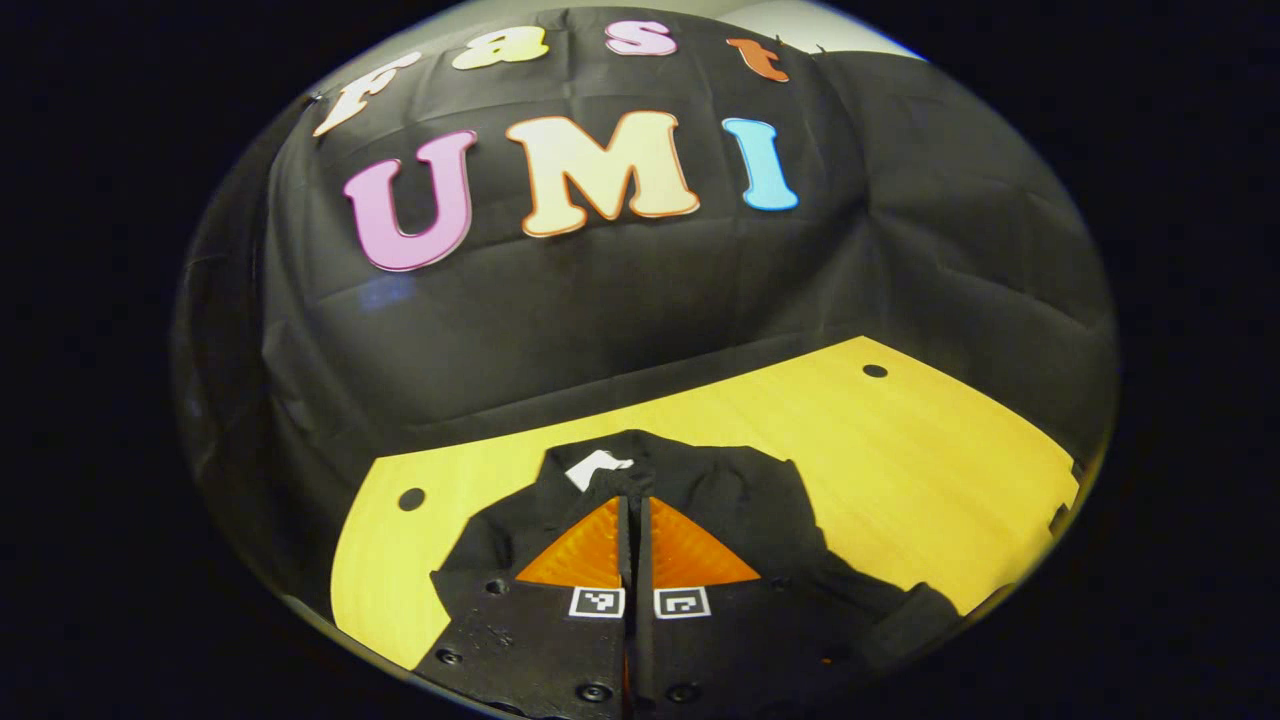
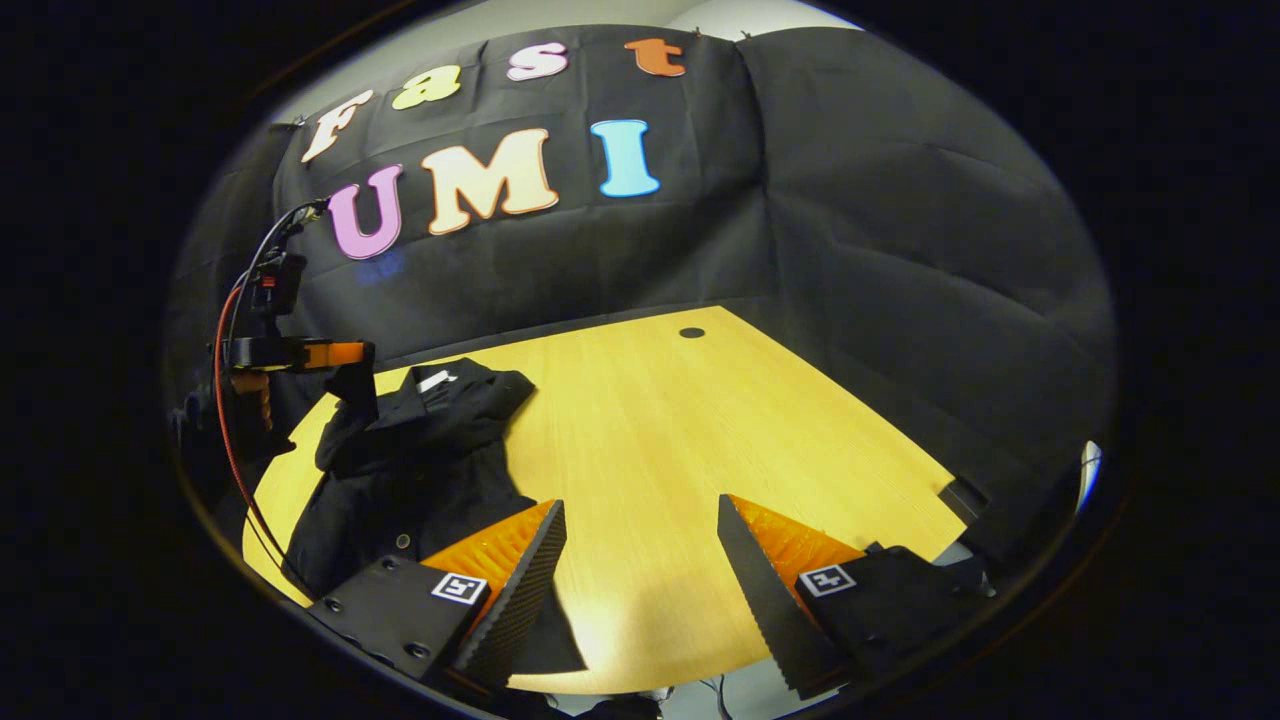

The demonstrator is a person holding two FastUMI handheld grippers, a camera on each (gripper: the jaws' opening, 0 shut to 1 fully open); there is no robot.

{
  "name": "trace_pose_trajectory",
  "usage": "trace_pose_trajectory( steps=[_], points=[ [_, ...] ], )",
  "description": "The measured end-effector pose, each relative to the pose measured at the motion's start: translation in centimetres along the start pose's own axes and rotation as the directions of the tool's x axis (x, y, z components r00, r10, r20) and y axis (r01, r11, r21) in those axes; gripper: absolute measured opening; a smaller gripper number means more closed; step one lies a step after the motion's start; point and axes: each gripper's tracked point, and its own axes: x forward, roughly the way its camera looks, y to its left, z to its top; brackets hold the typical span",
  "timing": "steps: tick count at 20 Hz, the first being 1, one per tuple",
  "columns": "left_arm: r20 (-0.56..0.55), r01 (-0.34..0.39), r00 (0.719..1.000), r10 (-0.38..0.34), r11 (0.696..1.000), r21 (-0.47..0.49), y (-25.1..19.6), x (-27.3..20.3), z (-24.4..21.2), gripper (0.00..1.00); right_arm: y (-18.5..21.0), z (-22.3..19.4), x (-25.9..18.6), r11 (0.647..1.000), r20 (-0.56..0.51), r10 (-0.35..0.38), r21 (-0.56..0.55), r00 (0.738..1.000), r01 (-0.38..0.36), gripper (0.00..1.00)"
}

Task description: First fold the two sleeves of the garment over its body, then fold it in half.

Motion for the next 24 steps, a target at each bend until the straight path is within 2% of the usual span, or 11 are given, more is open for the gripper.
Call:
trace_pose_trajectory(
  steps=[4,6,7,8,9,11,12,15,17,19,24],
  points=[
    [-0.039,0.03,0.999,-0.03,1.0,0.009,-3.4,2.3,-0.3,0.0,-2.3,-0.6,-0.3,0.999,-0.011,-0.03,0.019,0.999,0.03,0.97],
    [-0.057,0.018,0.998,-0.018,1.0,0.011,-4.1,2.6,-0.1,0.0,-2.8,-0.5,-0.2,1.0,-0.012,-0.024,0.017,1.0,0.024,0.97],
    [-0.054,-0.012,0.998,0.013,1.0,0.006,-4.0,2.6,0.2,0.0,-2.9,-0.8,0.0,1.0,-0.014,-0.013,0.011,1.0,0.013,0.97],
    [-0.051,-0.002,0.999,0.001,1.0,-0.02,-4.4,2.5,-0.1,0.01,-2.9,-0.8,0.2,1.0,-0.016,0.004,0.002,1.0,-0.004,0.97],
    [-0.046,0.028,0.998,-0.03,0.998,-0.057,-5.3,1.4,0.5,0.08,-2.8,-0.8,0.4,1.0,-0.017,0.024,-0.011,1.0,-0.024,0.97],
    [-0.016,-0.002,1.0,0.001,0.995,-0.098,-5.0,-0.6,-0.1,1.0,-2.1,-0.2,0.7,0.997,-0.005,0.062,-0.043,0.998,-0.062,0.97],
    [0.02,-0.036,0.999,0.039,0.994,-0.103,-3.8,-2.2,0.7,0.94,-1.6,0.0,1.1,0.994,-0.004,0.093,-0.054,0.996,-0.093,0.97],
    [0.088,-0.125,0.987,0.135,0.986,-0.112,0.1,-7.6,1.1,0.94,-0.5,0.0,1.9,0.981,-0.006,0.168,-0.093,0.986,-0.168,0.98],
    [0.103,-0.14,0.983,0.154,0.981,-0.132,1.6,-11.6,-0.3,0.94,0.5,-0.1,2.0,0.975,-0.014,0.194,-0.108,0.981,-0.195,0.95],
    [0.108,-0.168,0.977,0.183,0.977,-0.134,3.6,-15.1,-2.2,0.94,2.3,0.0,1.7,0.97,-0.007,0.216,-0.116,0.976,-0.215,0.98],
    [-0.017,-0.224,0.975,0.224,0.963,-0.153,7.7,-22.0,-11.4,0.93,6.8,-3.3,0.4,0.96,-0.066,0.241,-0.132,0.968,-0.248,0.98]
  ],
)
